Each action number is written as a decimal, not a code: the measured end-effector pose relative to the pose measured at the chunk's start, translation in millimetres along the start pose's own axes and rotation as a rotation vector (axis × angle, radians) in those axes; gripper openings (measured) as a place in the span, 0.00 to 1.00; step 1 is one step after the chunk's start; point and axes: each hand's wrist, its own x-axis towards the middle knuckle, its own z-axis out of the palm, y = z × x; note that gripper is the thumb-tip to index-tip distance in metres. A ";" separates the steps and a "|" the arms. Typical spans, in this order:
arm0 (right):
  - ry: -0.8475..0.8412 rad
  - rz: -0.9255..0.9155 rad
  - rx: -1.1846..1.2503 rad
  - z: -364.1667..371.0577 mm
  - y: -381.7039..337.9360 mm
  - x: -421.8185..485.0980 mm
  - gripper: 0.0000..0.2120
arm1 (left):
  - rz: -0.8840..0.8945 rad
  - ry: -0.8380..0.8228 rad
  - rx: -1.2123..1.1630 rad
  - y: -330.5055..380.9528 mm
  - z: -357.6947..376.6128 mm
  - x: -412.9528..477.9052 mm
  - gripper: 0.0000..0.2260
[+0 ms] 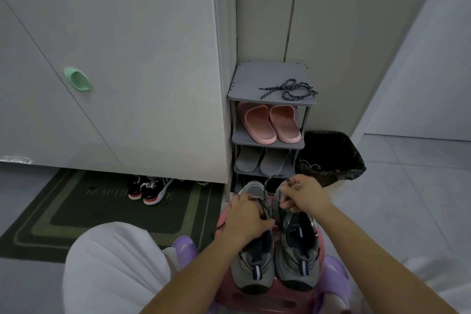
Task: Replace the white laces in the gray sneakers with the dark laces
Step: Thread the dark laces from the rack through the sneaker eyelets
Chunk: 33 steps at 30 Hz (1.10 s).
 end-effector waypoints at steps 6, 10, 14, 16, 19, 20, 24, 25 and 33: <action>-0.044 0.048 -0.047 22.3 22.4 8.2 0.12 | -0.086 -0.056 -0.212 -13.5 12.7 4.3 0.17; 0.041 0.044 -0.057 35.1 28.3 8.6 0.11 | -0.121 -0.084 -0.273 -20.3 18.1 5.8 0.18; 0.056 0.067 -0.012 43.9 32.0 9.7 0.10 | -0.118 -0.084 -0.284 -22.6 20.7 6.6 0.17; 0.065 0.073 -0.001 46.1 31.9 9.5 0.09 | -0.119 -0.087 -0.290 -23.0 21.5 7.4 0.16; 0.078 0.077 -0.003 48.0 32.0 9.5 0.08 | -0.118 -0.085 -0.300 -23.6 23.2 8.5 0.16; 0.084 0.080 0.000 48.6 32.7 9.7 0.08 | -0.115 -0.085 -0.302 -23.5 23.5 8.5 0.16; 0.118 0.082 0.013 49.1 36.4 8.8 0.09 | -0.117 -0.088 -0.312 -24.1 24.2 9.5 0.16; 0.125 0.081 0.023 48.9 36.8 8.2 0.09 | -0.119 -0.088 -0.311 -24.6 24.3 9.8 0.15; 0.151 0.045 0.016 53.6 37.7 6.9 0.07 | -0.108 -0.078 -0.318 -25.5 26.1 10.7 0.16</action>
